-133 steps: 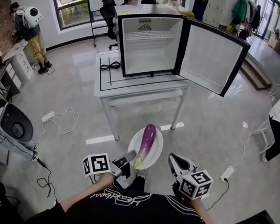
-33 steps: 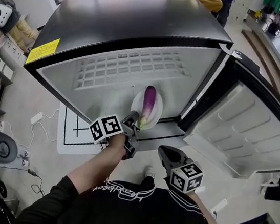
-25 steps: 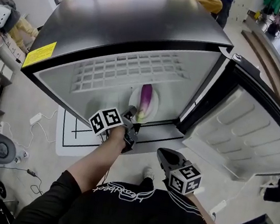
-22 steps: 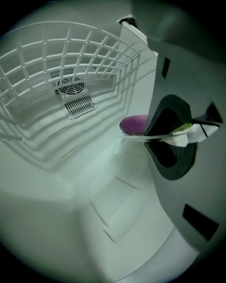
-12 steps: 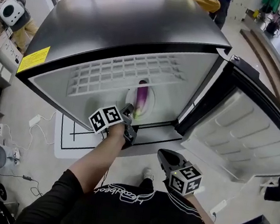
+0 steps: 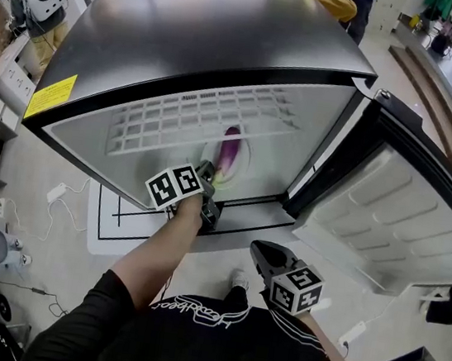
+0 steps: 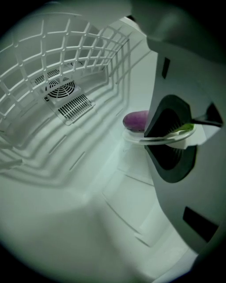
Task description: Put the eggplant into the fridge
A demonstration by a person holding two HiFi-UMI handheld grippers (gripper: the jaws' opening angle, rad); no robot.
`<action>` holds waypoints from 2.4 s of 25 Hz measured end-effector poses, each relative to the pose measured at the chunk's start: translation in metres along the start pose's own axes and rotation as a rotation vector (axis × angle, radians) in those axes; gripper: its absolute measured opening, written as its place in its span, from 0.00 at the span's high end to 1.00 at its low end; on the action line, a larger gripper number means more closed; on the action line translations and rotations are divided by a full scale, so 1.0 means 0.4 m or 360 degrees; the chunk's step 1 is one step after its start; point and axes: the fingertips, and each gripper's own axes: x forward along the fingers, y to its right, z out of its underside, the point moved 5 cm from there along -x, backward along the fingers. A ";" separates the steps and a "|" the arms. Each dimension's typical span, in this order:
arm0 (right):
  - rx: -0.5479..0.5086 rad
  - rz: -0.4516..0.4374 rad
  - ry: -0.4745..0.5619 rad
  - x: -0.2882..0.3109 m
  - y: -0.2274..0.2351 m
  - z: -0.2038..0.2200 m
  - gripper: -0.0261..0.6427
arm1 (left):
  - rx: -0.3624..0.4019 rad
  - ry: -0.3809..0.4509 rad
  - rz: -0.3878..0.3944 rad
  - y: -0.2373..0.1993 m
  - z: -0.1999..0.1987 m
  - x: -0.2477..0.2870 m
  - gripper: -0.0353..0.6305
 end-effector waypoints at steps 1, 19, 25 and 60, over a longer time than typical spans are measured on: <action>0.0001 -0.0001 -0.0001 0.000 0.000 0.000 0.95 | 0.0001 -0.0006 -0.0009 -0.001 0.000 0.000 0.90; 0.0045 -0.0076 -0.0036 0.015 -0.030 0.019 0.95 | 0.0171 0.0027 -0.0095 -0.008 -0.014 -0.048 0.70; 0.0017 -0.0105 -0.0007 0.022 -0.063 0.000 0.95 | 0.0204 0.0026 0.0077 0.009 -0.006 -0.122 0.70; -0.0449 -0.0300 0.0393 -0.202 -0.587 -0.011 0.95 | 0.1212 -0.0135 0.1227 0.106 0.258 -0.956 0.94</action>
